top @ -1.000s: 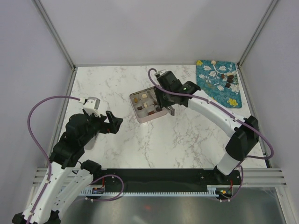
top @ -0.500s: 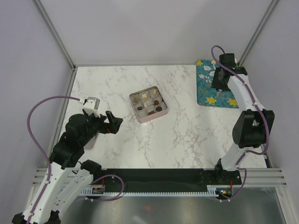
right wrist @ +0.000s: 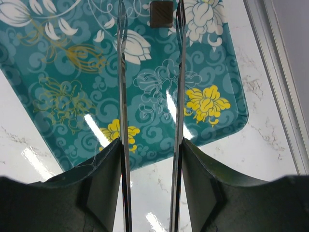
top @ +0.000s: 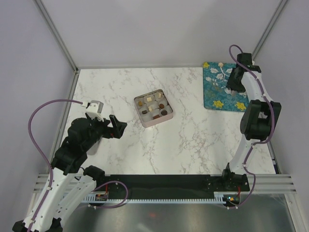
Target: Pack the chocolate
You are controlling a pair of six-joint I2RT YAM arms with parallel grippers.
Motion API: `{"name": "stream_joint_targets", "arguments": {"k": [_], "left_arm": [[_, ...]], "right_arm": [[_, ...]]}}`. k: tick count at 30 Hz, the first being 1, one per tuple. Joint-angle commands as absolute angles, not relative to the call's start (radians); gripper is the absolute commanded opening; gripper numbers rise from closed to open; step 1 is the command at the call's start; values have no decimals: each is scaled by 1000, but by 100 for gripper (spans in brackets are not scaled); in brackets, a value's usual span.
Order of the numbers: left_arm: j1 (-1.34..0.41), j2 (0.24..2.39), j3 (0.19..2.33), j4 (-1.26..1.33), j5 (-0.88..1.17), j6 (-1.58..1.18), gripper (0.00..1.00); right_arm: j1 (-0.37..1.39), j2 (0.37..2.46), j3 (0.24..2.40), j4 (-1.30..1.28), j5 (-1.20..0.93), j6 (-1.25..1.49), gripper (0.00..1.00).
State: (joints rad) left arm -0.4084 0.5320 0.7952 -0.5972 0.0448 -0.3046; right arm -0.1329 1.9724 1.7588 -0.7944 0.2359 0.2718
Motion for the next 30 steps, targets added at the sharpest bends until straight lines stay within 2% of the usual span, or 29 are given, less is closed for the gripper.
{"name": "stream_joint_targets", "arguments": {"k": [1, 30], "left_arm": [[-411, 541, 798, -586, 38, -284, 100], [-411, 542, 801, -587, 34, -281, 100]], "right_arm": [[-166, 1996, 1824, -764, 200, 262, 57], [-212, 2045, 1769, -745, 124, 244, 52]]}}
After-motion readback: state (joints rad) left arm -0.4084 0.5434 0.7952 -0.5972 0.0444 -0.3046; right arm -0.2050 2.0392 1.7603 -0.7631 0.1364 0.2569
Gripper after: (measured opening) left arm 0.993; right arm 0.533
